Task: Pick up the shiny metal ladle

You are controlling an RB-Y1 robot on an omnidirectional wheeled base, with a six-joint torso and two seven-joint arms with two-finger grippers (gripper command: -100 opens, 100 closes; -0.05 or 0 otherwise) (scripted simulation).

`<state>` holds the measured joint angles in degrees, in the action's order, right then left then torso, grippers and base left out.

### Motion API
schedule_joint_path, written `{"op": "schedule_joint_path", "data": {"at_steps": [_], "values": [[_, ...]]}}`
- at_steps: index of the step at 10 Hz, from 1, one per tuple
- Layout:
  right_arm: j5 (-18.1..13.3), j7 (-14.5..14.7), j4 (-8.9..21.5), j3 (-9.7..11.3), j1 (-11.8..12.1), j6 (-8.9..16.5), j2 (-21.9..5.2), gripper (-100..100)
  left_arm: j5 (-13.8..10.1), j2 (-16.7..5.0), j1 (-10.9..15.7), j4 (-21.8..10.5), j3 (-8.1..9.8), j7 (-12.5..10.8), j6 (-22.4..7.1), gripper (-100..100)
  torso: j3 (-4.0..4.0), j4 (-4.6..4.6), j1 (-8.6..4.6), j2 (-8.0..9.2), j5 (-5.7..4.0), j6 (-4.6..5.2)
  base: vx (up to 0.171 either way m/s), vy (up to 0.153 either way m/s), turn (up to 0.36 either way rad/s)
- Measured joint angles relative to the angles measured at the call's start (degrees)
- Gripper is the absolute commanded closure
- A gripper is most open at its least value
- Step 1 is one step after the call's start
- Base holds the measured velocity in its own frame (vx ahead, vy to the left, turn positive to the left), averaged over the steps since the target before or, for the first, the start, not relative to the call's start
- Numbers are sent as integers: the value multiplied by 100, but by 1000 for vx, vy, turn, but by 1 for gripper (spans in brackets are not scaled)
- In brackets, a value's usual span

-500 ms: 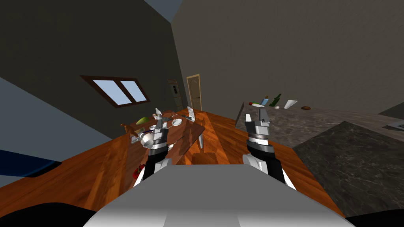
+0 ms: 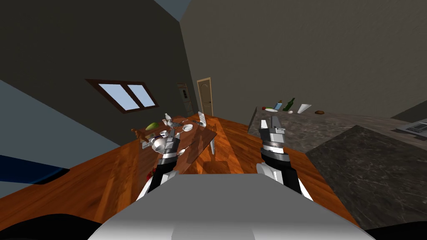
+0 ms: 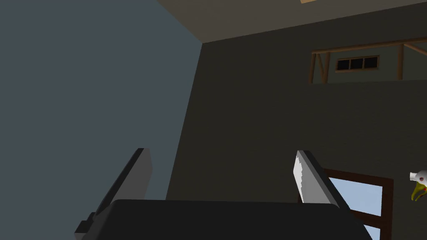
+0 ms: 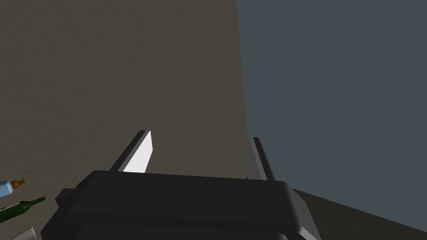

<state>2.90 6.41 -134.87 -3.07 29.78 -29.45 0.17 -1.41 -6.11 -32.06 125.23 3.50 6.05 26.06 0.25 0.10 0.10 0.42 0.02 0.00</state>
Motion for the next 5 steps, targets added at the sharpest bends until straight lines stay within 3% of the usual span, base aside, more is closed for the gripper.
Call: {"op": "schedule_joint_path", "data": {"at_steps": [2,5], "values": [[0,0,0,0,0,0,0,0,-171,-346,-14,-200,79,-257,-257,-100,-5,-2,14,-10,3,0,-61,46,-30],[0,0,0,0,1,0,0,0,-347,-656,-33,-318,124,-514,-650,-100,-16,-6,1,-29,0,1,-32,16,-53]]}}
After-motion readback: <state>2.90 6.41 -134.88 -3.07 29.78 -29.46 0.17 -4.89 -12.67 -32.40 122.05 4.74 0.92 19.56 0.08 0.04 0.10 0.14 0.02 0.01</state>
